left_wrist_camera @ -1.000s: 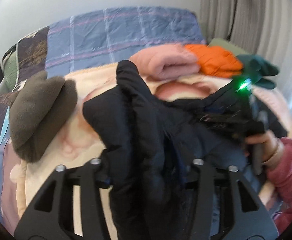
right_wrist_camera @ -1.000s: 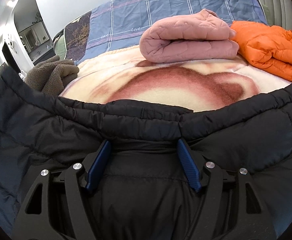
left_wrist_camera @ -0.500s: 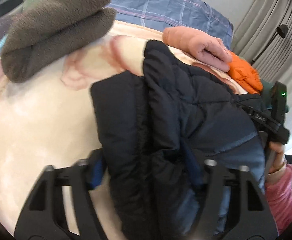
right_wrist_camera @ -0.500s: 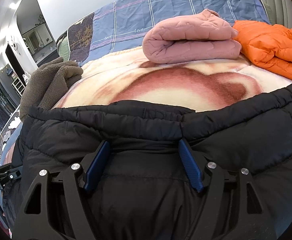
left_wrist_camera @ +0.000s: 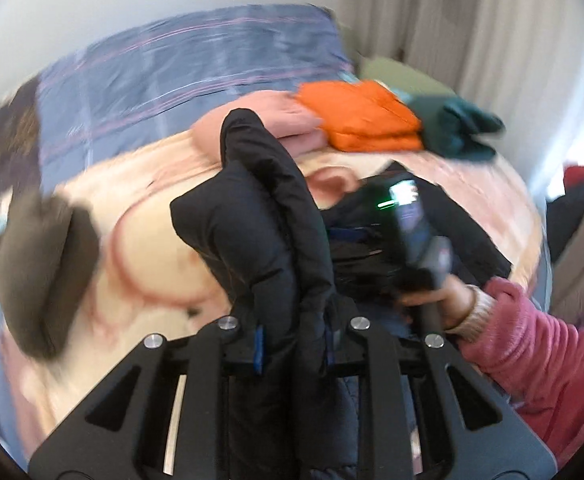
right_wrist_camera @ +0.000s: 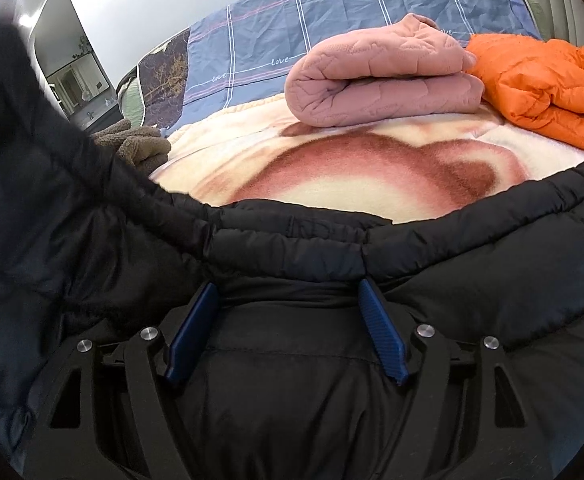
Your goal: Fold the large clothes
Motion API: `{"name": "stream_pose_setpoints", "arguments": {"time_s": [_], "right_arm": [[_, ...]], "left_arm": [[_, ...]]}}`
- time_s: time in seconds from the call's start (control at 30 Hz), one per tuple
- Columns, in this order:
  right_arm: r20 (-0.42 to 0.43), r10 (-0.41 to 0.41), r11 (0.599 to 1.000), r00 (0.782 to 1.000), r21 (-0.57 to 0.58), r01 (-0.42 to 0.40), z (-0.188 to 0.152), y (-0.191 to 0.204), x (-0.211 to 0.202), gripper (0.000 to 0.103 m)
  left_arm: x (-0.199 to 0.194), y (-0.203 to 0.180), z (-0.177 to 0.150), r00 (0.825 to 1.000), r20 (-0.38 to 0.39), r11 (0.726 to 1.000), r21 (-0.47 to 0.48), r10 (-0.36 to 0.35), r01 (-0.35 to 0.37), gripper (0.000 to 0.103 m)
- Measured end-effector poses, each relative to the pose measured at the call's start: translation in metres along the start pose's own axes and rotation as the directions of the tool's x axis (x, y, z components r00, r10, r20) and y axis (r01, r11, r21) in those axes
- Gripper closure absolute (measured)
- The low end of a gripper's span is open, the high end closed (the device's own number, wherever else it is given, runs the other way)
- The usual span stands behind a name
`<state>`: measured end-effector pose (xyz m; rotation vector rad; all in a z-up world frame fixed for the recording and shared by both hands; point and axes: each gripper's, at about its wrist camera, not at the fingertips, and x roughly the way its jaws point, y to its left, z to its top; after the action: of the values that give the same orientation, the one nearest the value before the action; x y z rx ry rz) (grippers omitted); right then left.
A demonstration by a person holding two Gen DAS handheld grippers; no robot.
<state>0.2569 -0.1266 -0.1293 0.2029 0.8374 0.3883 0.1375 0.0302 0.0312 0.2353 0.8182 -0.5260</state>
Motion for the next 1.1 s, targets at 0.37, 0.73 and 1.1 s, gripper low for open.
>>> {"name": "stream_pose_setpoints", "arguments": {"time_s": [0.37, 0.73, 1.1], "right_arm": [[0.041, 0.149, 0.979, 0.988, 0.134, -0.153, 0.005, -0.025, -0.010, 0.029], [-0.013, 0.190, 0.976, 0.982, 0.110, -0.187, -0.003, -0.054, -0.125, 0.057], [-0.127, 0.415, 0.866, 0.901, 0.360, -0.348, -0.053, -0.067, -0.064, 0.102]], "left_arm": [[0.037, -0.061, 0.082, 0.994, -0.053, 0.994, -0.069, -0.092, 0.088, 0.084], [0.038, -0.085, 0.082, 0.995, -0.035, 0.994, -0.065, -0.089, 0.087, 0.084], [0.085, -0.155, 0.095, 0.989, -0.064, 0.991, 0.001, -0.136, 0.137, 0.083]]}}
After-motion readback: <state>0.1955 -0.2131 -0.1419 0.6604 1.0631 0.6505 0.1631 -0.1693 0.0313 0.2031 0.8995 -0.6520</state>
